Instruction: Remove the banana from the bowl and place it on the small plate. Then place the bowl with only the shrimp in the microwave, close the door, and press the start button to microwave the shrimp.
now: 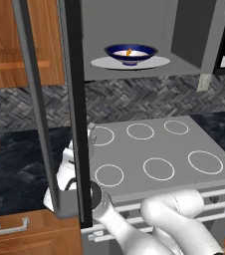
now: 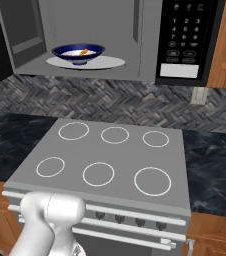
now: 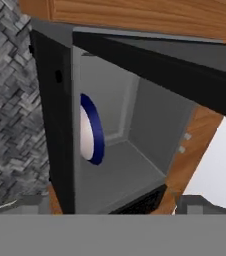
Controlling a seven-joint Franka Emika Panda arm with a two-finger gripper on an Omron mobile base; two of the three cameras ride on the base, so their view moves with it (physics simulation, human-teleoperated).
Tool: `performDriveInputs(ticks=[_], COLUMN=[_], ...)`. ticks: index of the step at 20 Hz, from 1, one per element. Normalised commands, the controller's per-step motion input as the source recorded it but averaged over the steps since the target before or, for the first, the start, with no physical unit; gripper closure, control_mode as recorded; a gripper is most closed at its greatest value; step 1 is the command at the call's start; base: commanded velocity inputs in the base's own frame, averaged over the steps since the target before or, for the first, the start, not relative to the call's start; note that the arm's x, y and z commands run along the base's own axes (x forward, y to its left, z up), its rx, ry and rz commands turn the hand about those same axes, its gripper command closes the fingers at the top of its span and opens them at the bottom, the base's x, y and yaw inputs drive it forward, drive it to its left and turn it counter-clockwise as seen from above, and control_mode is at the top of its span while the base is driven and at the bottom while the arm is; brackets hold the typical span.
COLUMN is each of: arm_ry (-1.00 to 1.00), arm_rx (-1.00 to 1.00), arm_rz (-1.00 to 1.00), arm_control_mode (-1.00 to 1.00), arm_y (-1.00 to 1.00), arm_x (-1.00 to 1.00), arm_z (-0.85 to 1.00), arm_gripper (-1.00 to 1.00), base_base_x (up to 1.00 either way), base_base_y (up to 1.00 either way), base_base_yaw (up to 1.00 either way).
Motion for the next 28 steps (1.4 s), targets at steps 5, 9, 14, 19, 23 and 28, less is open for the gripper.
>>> performDriveInputs(ticks=[5, 9, 14, 19, 23, 28], arm_ry=[0.10, 0.03, 0.00, 0.00, -0.03, -0.05], arm_rx=[-0.23, -0.22, -0.21, -0.15, -0.06, -0.05], arm_rz=[-0.27, -0.26, -0.32, -0.41, -0.39, -0.38], arm_control_mode=[-1.00, -1.00, -1.00, -1.00, -1.00, -1.00], arm_y=[0.82, 0.71, 0.22, -0.14, -0.63, -0.67], arm_x=[0.00, -0.05, -0.31, -0.20, -0.17, -0.11], arm_z=[-0.30, -0.11, 0.53, 0.44, 0.11, 0.29], arm_gripper=[-1.00, -1.00, -1.00, -1.00, -1.00, -1.00], base_base_x=[0.00, 0.00, 0.00, 0.00, 0.00, 0.00], base_base_y=[0.00, 0.00, 0.00, 0.00, 0.00, 0.00], base_base_yaw=[0.00, 0.00, 0.00, 0.00, 0.00, 0.00])
